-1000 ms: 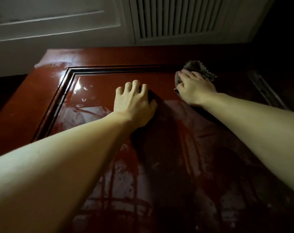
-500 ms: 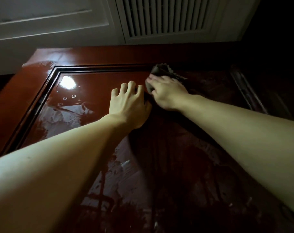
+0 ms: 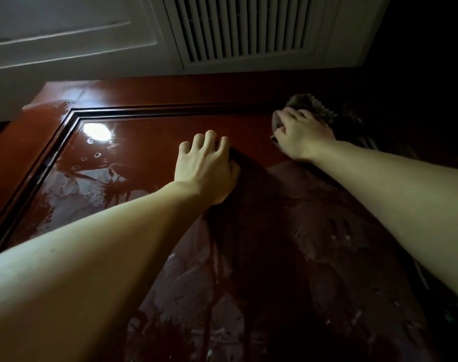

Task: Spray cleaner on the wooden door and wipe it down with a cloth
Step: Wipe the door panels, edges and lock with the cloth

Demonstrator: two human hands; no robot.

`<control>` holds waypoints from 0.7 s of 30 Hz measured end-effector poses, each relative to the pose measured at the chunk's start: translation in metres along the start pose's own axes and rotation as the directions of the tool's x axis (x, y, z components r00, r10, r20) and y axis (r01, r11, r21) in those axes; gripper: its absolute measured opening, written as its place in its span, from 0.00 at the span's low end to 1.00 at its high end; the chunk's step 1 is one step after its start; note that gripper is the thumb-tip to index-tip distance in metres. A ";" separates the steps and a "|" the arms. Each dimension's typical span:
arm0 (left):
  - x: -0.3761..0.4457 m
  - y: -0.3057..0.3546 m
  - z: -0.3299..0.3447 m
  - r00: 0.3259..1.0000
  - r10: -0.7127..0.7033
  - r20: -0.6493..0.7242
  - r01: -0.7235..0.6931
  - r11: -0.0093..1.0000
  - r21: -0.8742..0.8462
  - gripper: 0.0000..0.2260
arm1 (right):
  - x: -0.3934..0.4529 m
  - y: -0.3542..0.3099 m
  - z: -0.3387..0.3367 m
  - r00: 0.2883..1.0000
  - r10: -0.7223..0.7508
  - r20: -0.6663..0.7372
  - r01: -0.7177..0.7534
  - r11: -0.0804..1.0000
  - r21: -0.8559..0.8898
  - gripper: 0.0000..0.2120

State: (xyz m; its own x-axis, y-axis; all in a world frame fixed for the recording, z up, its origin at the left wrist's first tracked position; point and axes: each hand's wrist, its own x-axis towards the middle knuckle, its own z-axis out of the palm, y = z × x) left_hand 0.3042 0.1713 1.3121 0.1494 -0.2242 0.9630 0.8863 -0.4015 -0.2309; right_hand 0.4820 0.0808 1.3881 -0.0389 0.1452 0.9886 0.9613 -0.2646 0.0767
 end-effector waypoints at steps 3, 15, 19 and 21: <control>0.000 0.012 0.003 1.000 -0.008 -0.005 0.008 1.000 -0.025 0.21 | -0.009 0.019 -0.001 1.000 0.026 -0.014 -0.026 1.000 0.003 0.26; 0.018 0.068 0.001 0.999 0.042 0.004 -0.042 0.995 -0.096 0.24 | -0.048 0.071 0.003 0.993 -0.094 -0.072 0.093 0.996 -0.017 0.27; 0.023 0.075 0.006 0.999 0.036 -0.014 -0.037 0.996 -0.082 0.25 | -0.019 0.074 -0.006 0.998 -0.062 -0.008 0.062 0.998 -0.003 0.26; 0.027 0.076 0.007 0.999 0.028 -0.029 -0.031 0.996 -0.084 0.26 | -0.005 0.079 -0.011 0.999 -0.041 0.001 0.041 0.998 -0.045 0.26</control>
State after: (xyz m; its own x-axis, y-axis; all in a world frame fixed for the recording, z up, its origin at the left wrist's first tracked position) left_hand 0.3785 0.1414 1.3216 0.1617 -0.2611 0.9517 0.8413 -0.4676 -0.2712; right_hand 0.5551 0.0490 1.3905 -0.0776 0.1572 0.9845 0.9457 -0.3010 0.1226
